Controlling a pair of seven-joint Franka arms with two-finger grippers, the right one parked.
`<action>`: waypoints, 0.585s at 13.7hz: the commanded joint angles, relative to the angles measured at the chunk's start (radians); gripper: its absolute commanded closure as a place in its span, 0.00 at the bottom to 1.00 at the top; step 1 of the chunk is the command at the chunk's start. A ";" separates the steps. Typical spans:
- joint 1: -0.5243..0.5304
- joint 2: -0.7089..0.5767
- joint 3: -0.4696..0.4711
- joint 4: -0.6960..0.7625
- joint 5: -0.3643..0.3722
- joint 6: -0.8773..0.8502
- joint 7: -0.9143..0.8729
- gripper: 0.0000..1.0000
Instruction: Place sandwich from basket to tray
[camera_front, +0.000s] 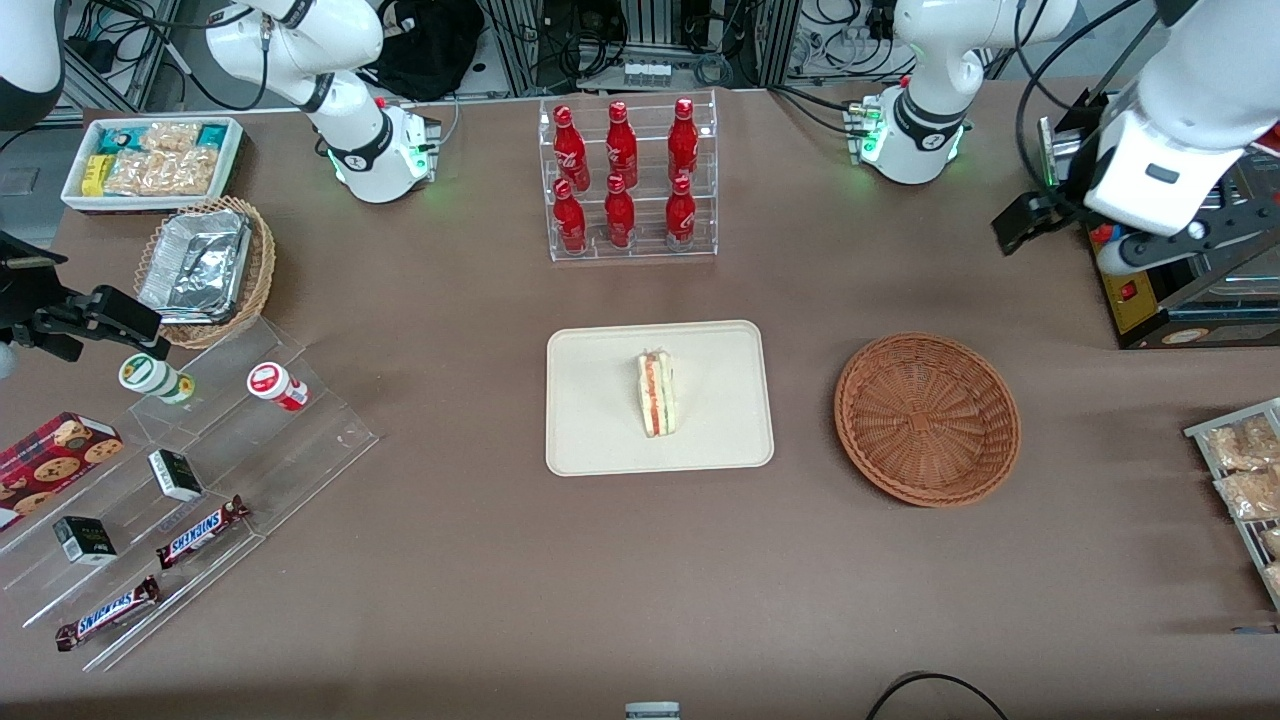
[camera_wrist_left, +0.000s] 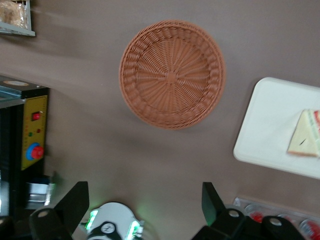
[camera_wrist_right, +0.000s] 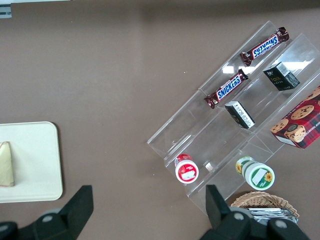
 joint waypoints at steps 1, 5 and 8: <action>0.029 -0.047 0.025 -0.060 -0.019 -0.024 0.110 0.00; 0.027 -0.011 0.053 -0.002 -0.011 -0.030 0.167 0.00; 0.030 0.025 0.051 0.058 -0.001 -0.030 0.251 0.00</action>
